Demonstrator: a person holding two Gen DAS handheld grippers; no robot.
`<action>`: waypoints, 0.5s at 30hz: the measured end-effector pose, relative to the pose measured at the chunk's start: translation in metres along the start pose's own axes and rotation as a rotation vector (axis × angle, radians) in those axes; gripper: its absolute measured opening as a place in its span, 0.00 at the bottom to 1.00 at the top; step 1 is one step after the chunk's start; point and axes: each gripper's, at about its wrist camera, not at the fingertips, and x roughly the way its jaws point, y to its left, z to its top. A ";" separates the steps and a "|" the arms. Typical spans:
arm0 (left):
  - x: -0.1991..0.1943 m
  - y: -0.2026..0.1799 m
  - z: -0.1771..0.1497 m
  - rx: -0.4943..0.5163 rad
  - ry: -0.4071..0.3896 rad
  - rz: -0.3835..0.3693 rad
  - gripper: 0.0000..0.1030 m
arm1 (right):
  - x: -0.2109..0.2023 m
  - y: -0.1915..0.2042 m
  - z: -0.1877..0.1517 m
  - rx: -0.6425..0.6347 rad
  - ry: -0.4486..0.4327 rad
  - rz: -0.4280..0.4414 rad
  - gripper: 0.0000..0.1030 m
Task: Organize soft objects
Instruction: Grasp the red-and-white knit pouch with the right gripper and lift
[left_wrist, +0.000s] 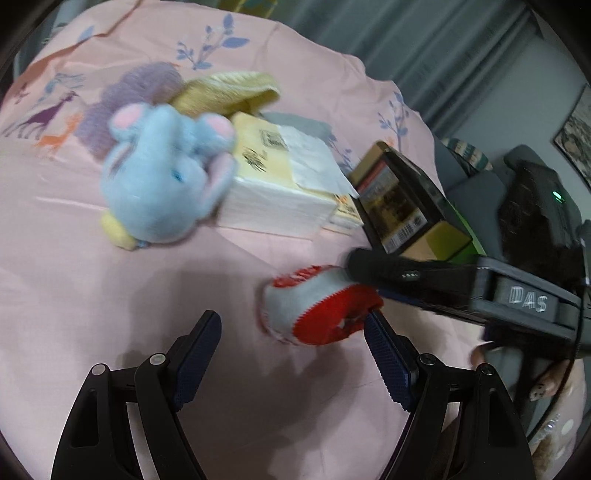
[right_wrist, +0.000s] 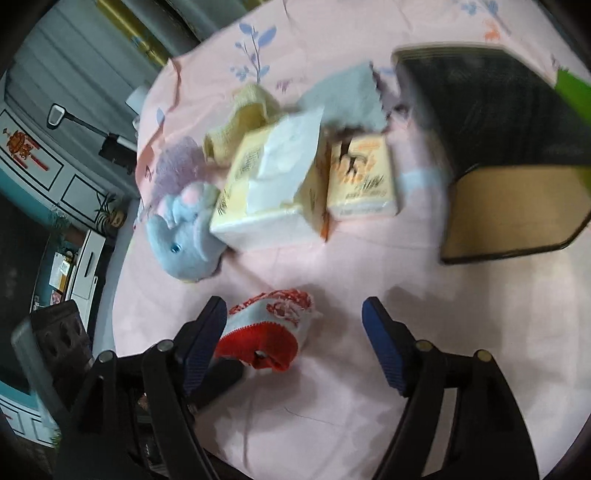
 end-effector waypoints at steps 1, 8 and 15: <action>0.003 -0.001 0.000 0.001 0.006 0.001 0.76 | 0.008 0.002 0.000 -0.001 0.021 0.006 0.70; 0.010 -0.011 -0.001 0.017 -0.013 -0.016 0.49 | 0.025 0.013 -0.006 -0.028 0.053 0.046 0.41; -0.013 -0.049 0.012 0.108 -0.086 -0.015 0.48 | -0.017 0.015 0.003 -0.050 -0.050 0.055 0.40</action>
